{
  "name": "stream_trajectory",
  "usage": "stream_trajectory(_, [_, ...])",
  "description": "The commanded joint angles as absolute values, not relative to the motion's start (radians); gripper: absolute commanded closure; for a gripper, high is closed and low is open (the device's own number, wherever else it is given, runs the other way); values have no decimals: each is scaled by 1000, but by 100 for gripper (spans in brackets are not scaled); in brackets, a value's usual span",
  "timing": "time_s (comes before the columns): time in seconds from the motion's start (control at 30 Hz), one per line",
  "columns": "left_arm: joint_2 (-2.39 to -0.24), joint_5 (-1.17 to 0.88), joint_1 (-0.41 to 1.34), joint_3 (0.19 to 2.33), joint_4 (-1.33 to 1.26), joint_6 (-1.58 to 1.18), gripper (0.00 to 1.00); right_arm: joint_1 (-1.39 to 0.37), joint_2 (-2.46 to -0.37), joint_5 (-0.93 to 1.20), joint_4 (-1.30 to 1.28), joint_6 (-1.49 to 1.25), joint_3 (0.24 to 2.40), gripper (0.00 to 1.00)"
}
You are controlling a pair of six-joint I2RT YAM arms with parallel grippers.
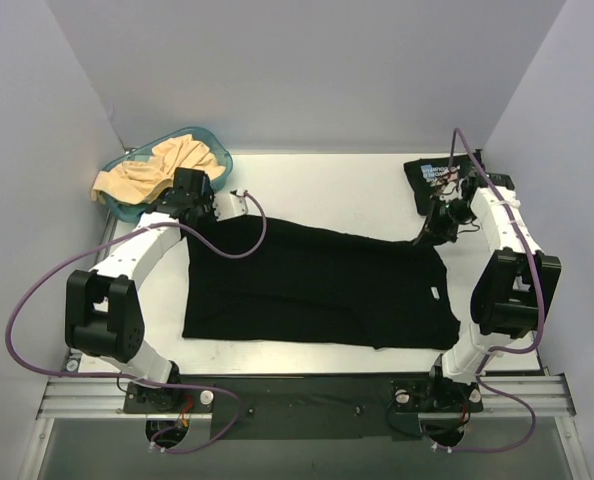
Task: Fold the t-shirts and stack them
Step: Fold the other side of the tshirt into a rectangle
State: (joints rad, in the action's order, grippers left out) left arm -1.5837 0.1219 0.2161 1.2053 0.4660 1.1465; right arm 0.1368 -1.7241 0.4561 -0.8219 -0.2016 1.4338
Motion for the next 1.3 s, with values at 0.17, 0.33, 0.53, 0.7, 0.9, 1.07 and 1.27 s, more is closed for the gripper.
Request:
stream_trajectory(0.17, [-1479, 0, 213, 1111, 664, 1129, 100, 129, -1637, 420, -888, -215, 1238, 100])
stream_trajectory(0.33, [-1463, -103, 225, 1102, 867, 1221, 100, 126, -1592, 425, -922, -255, 1136, 100])
stream_trajectory(0.53, [-1471, -64, 250, 993, 834, 1284, 100, 143, -1624, 408, -904, -270, 1037, 100])
stream_trajectory(0.7, [-1473, -38, 265, 965, 761, 1279, 100, 143, -1608, 368, -903, -282, 1064, 100])
stream_trajectory(0.9, [-1546, 52, 196, 1037, 660, 1285, 100, 144, -1578, 252, -1020, -253, 1204, 100])
stream_trajectory(1.07, [-1543, 26, 198, 1042, 708, 1336, 100, 156, -1562, 258, -1061, -259, 1213, 100])
stream_trajectory(1.27, [-1539, -43, 207, 986, 808, 1351, 100, 158, -1591, 291, -1057, -258, 1112, 100])
